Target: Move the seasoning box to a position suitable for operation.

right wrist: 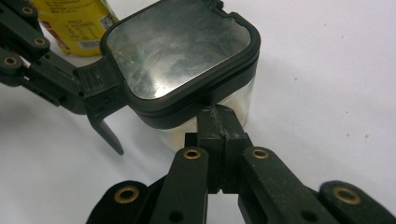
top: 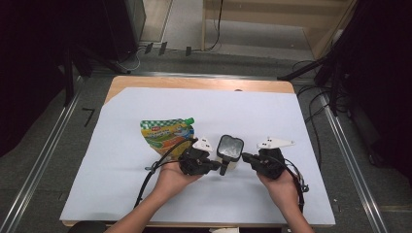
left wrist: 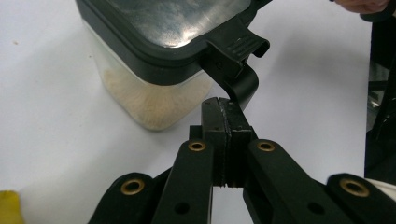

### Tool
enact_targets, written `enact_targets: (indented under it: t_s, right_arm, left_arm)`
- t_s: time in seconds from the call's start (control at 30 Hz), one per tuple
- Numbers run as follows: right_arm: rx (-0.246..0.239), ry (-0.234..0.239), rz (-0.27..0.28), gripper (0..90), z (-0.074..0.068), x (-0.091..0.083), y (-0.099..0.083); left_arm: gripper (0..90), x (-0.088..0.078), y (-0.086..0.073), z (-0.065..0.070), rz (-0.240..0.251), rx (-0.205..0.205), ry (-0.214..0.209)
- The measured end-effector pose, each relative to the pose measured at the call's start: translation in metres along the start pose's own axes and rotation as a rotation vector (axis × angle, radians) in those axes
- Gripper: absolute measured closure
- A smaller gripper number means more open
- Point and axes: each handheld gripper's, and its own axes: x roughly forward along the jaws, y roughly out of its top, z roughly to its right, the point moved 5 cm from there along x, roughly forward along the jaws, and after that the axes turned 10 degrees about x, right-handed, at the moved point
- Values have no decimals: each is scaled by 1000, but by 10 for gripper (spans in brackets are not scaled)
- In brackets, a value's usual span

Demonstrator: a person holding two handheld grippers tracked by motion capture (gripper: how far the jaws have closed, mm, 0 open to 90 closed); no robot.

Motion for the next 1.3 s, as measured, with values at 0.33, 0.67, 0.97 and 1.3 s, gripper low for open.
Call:
enact_targets:
  t_s: [0.33,0.67,0.97,1.3]
  right_arm:
    - [19,-3,-6,900,7,6,0]
    - [40,20,9,900,1,-10,-1]
    - [12,68,12,900,-22,-29,-7]
    - [-23,130,-16,900,-47,-20,-12]
  left_arm:
    - [900,15,5,12,10,11,-48]
    - [818,-6,1,9,-6,-1,-120]
    - [560,-25,-5,2,-6,1,-141]
    - [441,-31,-9,-2,5,-4,-154]
